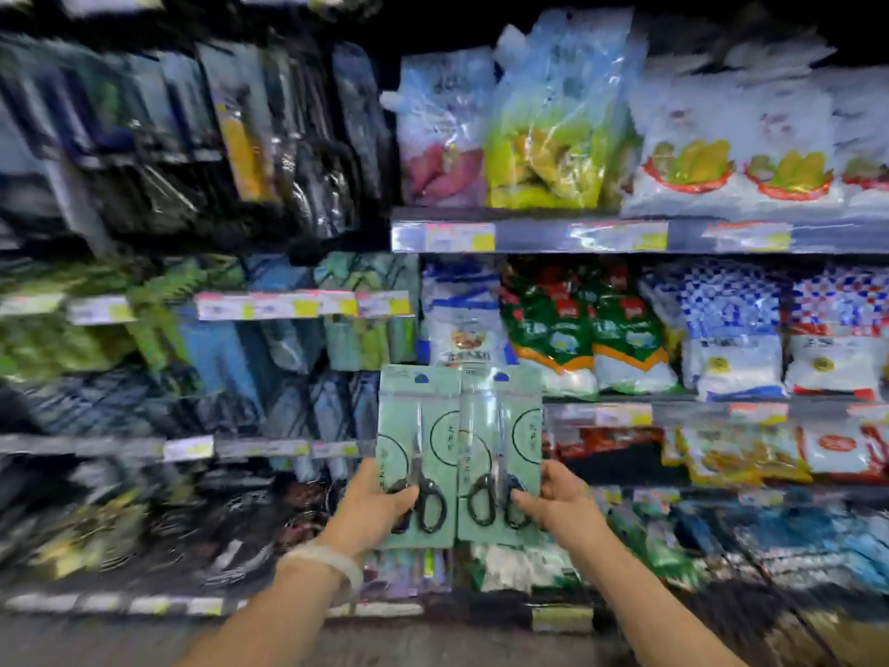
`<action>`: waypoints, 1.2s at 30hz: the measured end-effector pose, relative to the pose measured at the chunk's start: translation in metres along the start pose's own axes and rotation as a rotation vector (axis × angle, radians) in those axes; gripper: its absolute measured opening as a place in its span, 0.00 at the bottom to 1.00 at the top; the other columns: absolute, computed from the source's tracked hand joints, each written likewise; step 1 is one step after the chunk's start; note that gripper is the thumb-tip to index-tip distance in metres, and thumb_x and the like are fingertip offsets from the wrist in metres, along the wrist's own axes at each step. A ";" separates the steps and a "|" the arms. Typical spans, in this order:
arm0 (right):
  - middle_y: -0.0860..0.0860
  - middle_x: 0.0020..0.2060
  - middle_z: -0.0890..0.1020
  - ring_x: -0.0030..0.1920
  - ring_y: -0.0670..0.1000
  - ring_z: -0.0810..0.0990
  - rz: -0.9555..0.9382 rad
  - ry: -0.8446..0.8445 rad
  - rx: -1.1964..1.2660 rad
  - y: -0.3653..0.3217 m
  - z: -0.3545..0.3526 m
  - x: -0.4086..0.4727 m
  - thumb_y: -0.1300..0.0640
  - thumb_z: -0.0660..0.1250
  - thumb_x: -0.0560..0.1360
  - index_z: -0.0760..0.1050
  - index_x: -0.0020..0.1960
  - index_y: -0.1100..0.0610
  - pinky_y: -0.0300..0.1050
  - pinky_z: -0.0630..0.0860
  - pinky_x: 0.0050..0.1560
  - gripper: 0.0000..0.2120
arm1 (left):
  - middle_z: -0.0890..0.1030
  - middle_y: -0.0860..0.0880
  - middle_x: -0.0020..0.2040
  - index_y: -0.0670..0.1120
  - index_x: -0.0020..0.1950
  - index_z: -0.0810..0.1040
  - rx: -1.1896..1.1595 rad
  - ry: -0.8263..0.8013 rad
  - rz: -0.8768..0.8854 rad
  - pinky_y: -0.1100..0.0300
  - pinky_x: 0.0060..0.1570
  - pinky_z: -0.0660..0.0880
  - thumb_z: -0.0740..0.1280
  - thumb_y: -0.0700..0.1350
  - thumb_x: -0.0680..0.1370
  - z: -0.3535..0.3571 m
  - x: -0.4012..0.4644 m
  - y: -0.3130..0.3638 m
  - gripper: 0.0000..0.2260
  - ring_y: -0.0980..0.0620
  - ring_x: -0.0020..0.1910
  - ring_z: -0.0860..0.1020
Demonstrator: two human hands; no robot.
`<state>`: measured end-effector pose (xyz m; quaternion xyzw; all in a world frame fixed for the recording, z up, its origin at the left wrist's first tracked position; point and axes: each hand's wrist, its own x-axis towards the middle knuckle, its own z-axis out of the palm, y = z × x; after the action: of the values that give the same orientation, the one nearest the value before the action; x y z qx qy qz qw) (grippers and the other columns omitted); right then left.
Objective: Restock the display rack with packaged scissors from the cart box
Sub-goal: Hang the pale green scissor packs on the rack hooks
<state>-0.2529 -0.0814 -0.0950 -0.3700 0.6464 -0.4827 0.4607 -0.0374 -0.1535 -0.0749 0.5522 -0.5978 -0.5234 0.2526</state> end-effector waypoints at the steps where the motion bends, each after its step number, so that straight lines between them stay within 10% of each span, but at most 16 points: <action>1: 0.54 0.47 0.81 0.39 0.45 0.78 -0.021 -0.044 -0.010 -0.009 0.023 0.003 0.70 0.66 0.73 0.74 0.53 0.56 0.27 0.72 0.29 0.13 | 0.75 0.48 0.57 0.44 0.66 0.66 -0.019 0.040 -0.016 0.63 0.42 0.72 0.65 0.41 0.78 -0.022 -0.007 -0.009 0.18 0.52 0.49 0.73; 6: 0.48 0.43 0.79 0.42 0.46 0.78 -0.075 -0.251 -0.104 -0.033 0.124 0.021 0.71 0.66 0.73 0.70 0.59 0.61 0.26 0.73 0.32 0.16 | 0.74 0.48 0.46 0.43 0.52 0.71 -0.133 0.202 -0.062 0.62 0.40 0.68 0.66 0.38 0.78 -0.112 -0.038 -0.040 0.06 0.53 0.39 0.70; 15: 0.50 0.46 0.81 0.43 0.44 0.79 -0.115 -0.467 -0.197 -0.054 0.275 0.056 0.69 0.67 0.73 0.72 0.52 0.54 0.30 0.75 0.35 0.14 | 0.81 0.45 0.54 0.45 0.55 0.73 -0.307 0.441 -0.153 0.41 0.56 0.77 0.71 0.41 0.72 -0.228 -0.037 -0.102 0.14 0.44 0.52 0.80; 30: 0.51 0.44 0.80 0.45 0.50 0.79 -0.074 -0.564 -0.246 -0.096 0.489 0.180 0.70 0.68 0.71 0.71 0.45 0.53 0.34 0.76 0.39 0.13 | 0.80 0.45 0.51 0.45 0.52 0.74 -0.316 0.518 -0.142 0.61 0.41 0.75 0.67 0.33 0.75 -0.417 0.065 -0.126 0.10 0.49 0.47 0.79; 36: 0.53 0.41 0.82 0.45 0.52 0.80 0.000 -0.524 -0.297 -0.090 0.568 0.211 0.69 0.71 0.69 0.73 0.49 0.61 0.47 0.77 0.49 0.12 | 0.79 0.46 0.47 0.45 0.50 0.73 -0.345 0.539 -0.203 0.53 0.55 0.73 0.70 0.33 0.73 -0.495 0.100 -0.168 0.11 0.46 0.48 0.76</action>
<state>0.2274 -0.4603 -0.1205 -0.5452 0.5691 -0.2712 0.5526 0.4388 -0.3913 -0.0941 0.6766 -0.3540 -0.4747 0.4377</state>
